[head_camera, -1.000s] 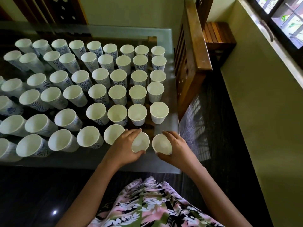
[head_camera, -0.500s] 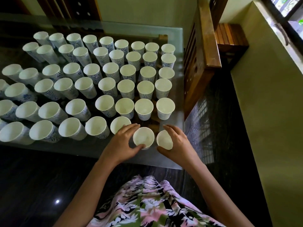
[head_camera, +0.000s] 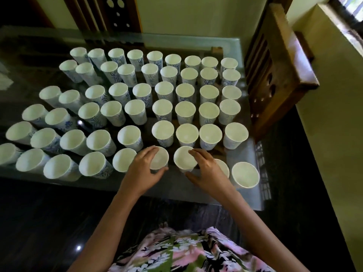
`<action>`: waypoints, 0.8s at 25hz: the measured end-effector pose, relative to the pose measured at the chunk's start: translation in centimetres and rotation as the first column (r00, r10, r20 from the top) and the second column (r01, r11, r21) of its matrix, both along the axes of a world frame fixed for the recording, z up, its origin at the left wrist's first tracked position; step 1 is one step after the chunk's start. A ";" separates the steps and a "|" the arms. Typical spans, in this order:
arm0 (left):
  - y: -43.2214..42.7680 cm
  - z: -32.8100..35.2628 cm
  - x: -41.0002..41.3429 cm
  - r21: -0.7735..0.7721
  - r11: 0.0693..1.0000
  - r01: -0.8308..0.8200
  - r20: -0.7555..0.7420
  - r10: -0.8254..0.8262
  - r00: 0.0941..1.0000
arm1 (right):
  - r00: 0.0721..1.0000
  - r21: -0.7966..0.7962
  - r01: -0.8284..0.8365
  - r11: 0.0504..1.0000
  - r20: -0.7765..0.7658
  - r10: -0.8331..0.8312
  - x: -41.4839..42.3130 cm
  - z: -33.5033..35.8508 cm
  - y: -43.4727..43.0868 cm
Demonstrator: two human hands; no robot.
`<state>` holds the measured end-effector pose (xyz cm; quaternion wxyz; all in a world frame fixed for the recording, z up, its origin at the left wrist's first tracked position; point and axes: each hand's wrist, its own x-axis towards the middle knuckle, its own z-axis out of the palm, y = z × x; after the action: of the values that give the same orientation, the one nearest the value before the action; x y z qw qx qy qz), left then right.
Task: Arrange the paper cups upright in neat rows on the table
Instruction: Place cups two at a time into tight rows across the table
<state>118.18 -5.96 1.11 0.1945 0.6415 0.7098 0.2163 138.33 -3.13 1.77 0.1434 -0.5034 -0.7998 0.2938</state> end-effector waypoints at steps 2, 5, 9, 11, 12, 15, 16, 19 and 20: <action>0.9 -0.2 -1.6 -0.049 0.997 0.053 -0.013 -0.054 0.998 | 0.996 0.005 0.080 0.997 0.025 -0.080 -1.7 -0.3 0.0; 1.7 -0.6 -2.8 -0.075 0.986 0.151 -0.009 -0.152 0.988 | 0.982 -0.002 0.176 0.984 0.073 -0.176 -3.5 -0.4 0.1; 2.6 -0.8 -3.8 -0.081 0.969 0.233 0.006 -0.234 0.972 | 0.964 -0.008 0.253 0.967 0.086 -0.251 -5.0 -0.4 0.2; 2.7 -1.0 -4.0 -0.088 0.966 0.244 0.020 -0.243 0.970 | 0.962 -0.015 0.255 0.967 0.109 -0.252 -5.2 -0.3 0.0; 2.7 -1.0 -4.0 -0.083 0.965 0.249 0.031 -0.248 0.968 | 0.961 -0.015 0.256 0.967 0.117 -0.252 -5.2 -0.3 0.0; 2.6 -1.1 -4.1 -0.072 0.960 0.271 0.057 -0.267 0.962 | 0.965 -0.015 0.236 0.972 0.123 -0.232 -5.1 0.0 0.1; 2.5 -1.1 -4.1 -0.077 0.956 0.282 0.067 -0.277 0.958 | 0.967 -0.020 0.222 0.975 0.131 -0.217 -5.0 0.1 0.0; 1.9 -1.1 -4.1 -0.083 0.943 0.322 0.082 -0.316 0.945 | 0.971 -0.030 0.181 0.983 0.165 -0.173 -4.8 0.3 -0.8; 1.7 -1.1 -4.0 -0.080 0.941 0.328 0.080 -0.322 0.943 | 0.971 -0.030 0.173 0.984 0.171 -0.166 -4.7 0.4 -1.1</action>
<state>114.14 -4.26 -0.02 0.2800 0.7327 0.5967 0.1693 133.61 -4.19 2.19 0.0890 -0.5958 -0.7564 0.2548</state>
